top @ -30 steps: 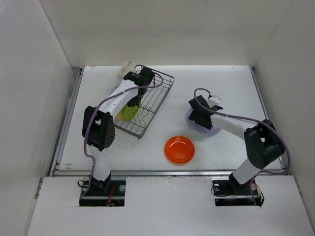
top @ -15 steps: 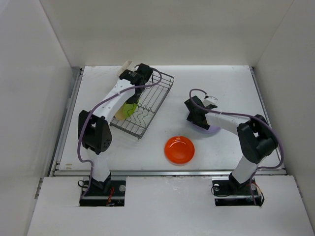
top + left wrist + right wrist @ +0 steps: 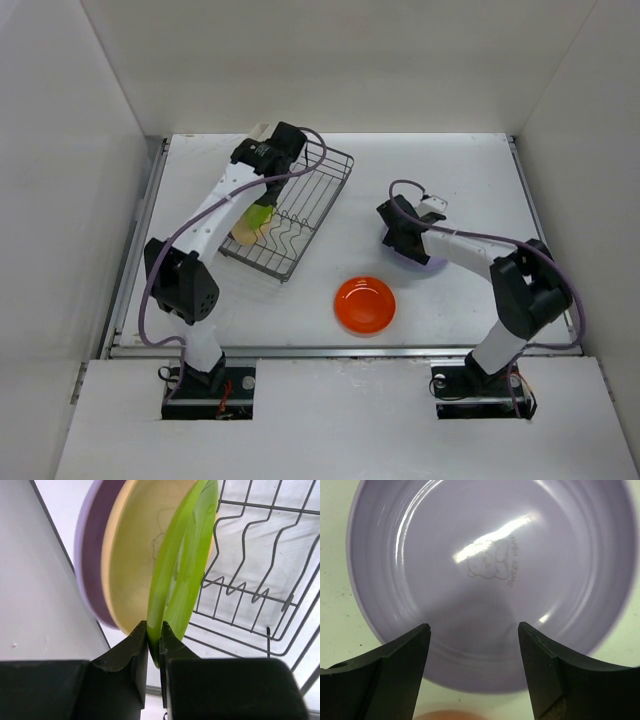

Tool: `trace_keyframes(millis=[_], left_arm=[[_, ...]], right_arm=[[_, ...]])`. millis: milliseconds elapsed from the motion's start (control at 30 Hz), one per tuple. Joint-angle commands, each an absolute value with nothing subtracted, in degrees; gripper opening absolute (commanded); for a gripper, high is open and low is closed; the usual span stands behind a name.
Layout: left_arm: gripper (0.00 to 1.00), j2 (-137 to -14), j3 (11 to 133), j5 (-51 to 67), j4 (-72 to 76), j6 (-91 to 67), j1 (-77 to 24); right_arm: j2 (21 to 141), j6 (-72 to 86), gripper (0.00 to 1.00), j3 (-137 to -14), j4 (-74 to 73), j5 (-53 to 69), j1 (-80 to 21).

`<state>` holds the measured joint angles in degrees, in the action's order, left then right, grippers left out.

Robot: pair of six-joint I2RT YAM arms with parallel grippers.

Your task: Unload the plates from the dish rack

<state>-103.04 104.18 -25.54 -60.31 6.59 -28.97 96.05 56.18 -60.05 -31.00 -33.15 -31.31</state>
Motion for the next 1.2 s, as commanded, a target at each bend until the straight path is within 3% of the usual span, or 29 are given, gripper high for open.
trace_keyframes(millis=[0, 400, 667, 833, 1167], left_arm=[[0.0, -96.25, 106.88, -18.82, -61.87, 6.06, -31.2], [0.0, -92.9, 111.71, -5.03, -68.98, 8.26, -38.57], [0.0, -100.62, 109.95, 18.35, -72.16, 14.76, -45.43], [0.02, -109.84, 109.95, 35.21, -72.69, 18.8, -45.96], [0.07, -119.79, 107.06, 35.69, -73.13, 21.36, -45.97]], right_arm=[[90.01, 58.1, 0.76, -61.17, -35.15, -37.44, -32.26], [74.72, 57.48, 0.79, -58.19, -35.33, -37.1, -32.78], [54.26, 59.23, 0.8, -52.21, -37.97, -39.46, -32.78], [48.69, 59.24, 0.8, -48.79, -37.97, -39.46, -32.78], [47.99, 59.24, 0.8, -46.93, -39.11, -38.32, -32.78]])
